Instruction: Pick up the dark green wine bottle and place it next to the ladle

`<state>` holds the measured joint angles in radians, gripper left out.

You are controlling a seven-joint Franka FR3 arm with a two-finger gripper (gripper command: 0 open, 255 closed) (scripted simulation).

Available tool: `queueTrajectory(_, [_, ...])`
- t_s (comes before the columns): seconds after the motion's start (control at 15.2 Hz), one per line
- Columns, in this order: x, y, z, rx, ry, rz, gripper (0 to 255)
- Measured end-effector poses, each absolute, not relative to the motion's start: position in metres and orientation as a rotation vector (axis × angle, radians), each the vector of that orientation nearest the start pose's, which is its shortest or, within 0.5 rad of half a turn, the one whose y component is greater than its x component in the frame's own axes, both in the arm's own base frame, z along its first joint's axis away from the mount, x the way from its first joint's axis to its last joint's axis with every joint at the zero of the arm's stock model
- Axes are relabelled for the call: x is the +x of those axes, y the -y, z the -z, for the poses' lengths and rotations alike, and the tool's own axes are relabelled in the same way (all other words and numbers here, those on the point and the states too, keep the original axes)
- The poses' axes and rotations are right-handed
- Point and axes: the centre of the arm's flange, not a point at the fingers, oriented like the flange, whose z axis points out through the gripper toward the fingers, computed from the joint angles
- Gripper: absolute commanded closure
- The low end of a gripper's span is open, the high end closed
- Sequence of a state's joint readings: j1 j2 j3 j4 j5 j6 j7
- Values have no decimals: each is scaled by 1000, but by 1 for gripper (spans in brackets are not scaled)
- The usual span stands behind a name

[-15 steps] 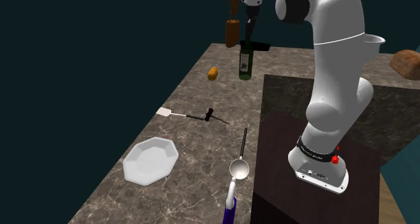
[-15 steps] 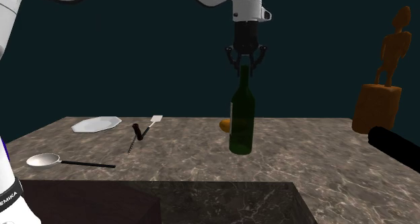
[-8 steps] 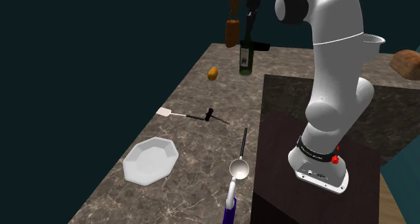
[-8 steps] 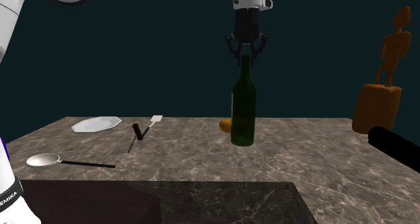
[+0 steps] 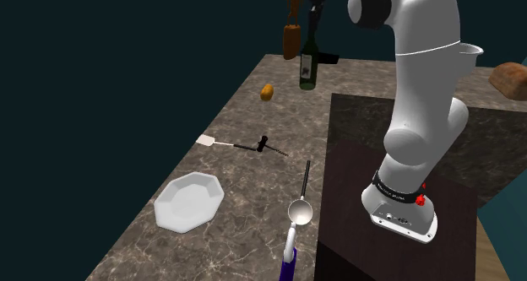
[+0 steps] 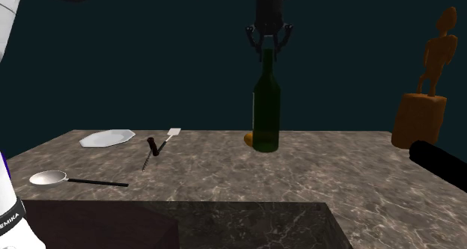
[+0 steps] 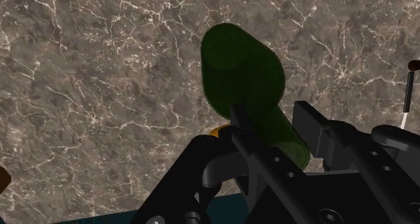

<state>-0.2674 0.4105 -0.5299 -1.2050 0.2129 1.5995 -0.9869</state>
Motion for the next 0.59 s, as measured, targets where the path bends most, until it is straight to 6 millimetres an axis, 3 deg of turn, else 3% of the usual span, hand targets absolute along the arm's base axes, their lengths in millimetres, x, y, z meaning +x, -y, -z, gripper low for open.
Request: queueTrajectory(0.59, [506,291,-576,-3141,361,48,255])
